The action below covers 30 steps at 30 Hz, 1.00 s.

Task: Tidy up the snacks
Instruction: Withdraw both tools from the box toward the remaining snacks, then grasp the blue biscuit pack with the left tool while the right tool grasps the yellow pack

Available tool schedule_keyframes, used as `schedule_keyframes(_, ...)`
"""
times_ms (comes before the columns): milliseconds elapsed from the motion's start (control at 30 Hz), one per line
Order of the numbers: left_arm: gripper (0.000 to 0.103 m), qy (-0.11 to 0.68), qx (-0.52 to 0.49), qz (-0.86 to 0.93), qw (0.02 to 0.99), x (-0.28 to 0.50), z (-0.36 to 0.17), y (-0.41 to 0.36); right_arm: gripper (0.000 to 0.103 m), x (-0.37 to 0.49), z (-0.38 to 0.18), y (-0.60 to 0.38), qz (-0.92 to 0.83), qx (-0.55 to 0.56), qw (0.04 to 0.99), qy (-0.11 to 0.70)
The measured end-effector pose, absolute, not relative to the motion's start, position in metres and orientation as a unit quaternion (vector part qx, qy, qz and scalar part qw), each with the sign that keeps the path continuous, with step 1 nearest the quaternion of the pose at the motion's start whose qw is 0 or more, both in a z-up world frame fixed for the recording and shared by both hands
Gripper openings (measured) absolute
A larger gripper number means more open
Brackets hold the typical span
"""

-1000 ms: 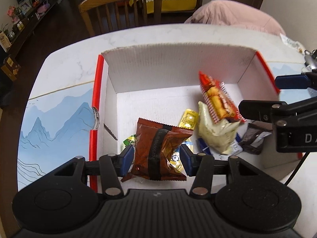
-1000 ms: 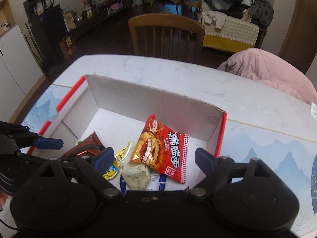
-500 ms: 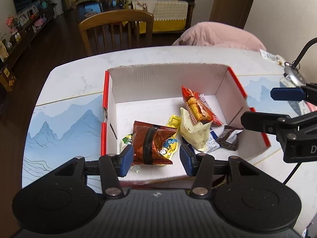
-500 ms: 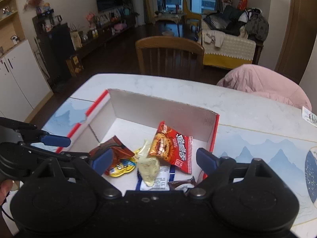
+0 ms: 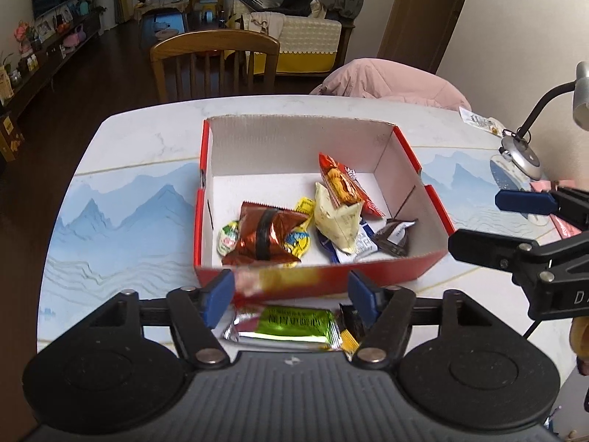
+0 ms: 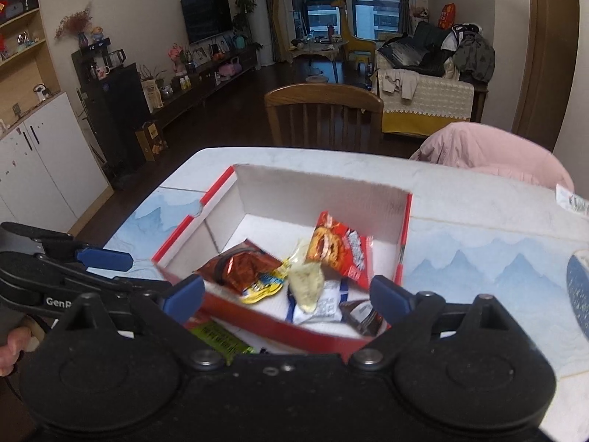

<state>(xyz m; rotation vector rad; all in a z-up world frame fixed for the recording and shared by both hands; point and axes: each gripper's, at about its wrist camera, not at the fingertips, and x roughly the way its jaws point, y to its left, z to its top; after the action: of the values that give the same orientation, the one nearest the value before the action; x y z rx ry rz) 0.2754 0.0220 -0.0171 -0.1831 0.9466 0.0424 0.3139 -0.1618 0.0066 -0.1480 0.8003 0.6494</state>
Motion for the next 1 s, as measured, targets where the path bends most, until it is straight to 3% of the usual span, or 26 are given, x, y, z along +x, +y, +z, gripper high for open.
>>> schedule_keyframes(433,0.079,0.485,-0.144,0.03,0.862,0.224,-0.043,0.023,0.103,0.283,-0.024,-0.181,0.322,-0.034,0.854,0.407)
schedule_keyframes(1000,0.079,0.566,-0.158,0.087,0.804,0.196,-0.131,0.006,0.103,0.272,-0.105,-0.169,0.332,-0.056,0.802,0.493)
